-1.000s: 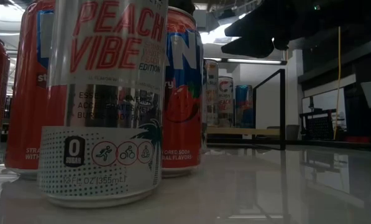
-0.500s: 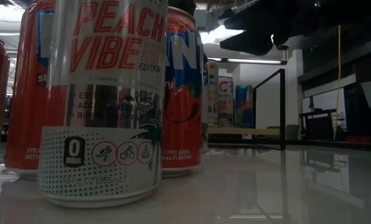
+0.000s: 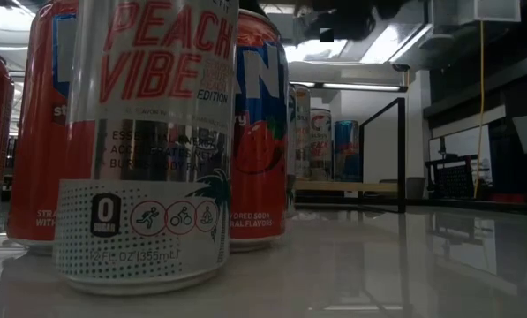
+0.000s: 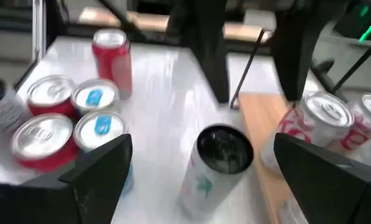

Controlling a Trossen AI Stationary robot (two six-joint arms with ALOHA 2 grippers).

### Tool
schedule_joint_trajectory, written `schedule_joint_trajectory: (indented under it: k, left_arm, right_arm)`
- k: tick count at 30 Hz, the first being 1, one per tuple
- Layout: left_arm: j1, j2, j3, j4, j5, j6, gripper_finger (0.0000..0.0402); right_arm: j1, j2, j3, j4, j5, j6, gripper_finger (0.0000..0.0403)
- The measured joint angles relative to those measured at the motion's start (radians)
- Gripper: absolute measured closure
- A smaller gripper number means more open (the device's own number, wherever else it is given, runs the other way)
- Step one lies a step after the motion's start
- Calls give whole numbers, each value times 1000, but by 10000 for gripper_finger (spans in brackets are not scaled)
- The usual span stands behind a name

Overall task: Place canned beverage on shelf
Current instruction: Put the white pink soda can onto the shelf aligned with the other white pink soda cans

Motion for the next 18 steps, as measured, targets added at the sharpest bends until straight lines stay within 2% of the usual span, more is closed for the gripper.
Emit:
schedule_joint_trajectory:
  k: [4,7,12,18]
  left_arm:
    - [0,-85,1,-63,-10,48,122]
    - [0,-149,1,-103,-23,57,122]
    - [-2,-248,1,-185,-27,57,122]
    - [-5,-333,1,-261,-23,57,122]
  right_arm:
    - [0,23,191,-260,-14,10,15]
    - [-15,48,317,-343,-29,13,15]
    - [-75,110,453,-395,-106,40,15]
    - [-163,194,529,-443,-268,97,15]
